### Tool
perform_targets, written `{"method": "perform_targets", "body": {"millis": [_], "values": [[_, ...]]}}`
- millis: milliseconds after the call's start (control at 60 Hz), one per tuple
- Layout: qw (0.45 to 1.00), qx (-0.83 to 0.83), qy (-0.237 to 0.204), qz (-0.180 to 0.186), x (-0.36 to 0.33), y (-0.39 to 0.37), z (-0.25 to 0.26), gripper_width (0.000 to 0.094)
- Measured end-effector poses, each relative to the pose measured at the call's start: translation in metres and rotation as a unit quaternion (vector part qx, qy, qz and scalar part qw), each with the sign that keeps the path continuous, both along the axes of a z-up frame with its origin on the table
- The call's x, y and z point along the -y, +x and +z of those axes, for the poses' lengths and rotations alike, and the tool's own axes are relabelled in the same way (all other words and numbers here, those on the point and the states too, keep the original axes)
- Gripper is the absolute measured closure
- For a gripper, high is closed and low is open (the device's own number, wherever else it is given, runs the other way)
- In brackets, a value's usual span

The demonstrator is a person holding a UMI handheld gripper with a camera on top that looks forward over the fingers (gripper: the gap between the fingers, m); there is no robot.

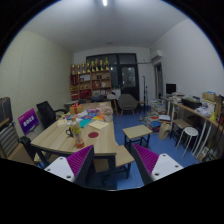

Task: Pour water

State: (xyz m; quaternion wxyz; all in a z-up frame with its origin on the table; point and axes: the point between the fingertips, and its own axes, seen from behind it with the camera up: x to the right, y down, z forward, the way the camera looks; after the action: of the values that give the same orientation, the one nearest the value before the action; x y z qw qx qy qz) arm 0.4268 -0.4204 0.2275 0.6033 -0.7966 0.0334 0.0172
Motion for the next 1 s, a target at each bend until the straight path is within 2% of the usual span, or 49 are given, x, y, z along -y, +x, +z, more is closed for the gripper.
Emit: {"method": "perform_targets", "body": {"millis": [300,433,600,833,1000], "values": [[0.999,-0.014,0.004,0.034,-0.047,-0.053,-0.031,0.0104],[0.998,0.004,0.012,0.062,-0.101,-0.096,-0.054,0.0111],[0.997,-0.008,0.015,0.073,-0.19,-0.177,-0.092,0.0107],[0.999,0.008,0.022,0.043,-0.311,-0.239,-0.156,0.0115],[0.999,0.013,0.049,-0.014,-0.368,-0.234,-0.164,0.0145]]}}
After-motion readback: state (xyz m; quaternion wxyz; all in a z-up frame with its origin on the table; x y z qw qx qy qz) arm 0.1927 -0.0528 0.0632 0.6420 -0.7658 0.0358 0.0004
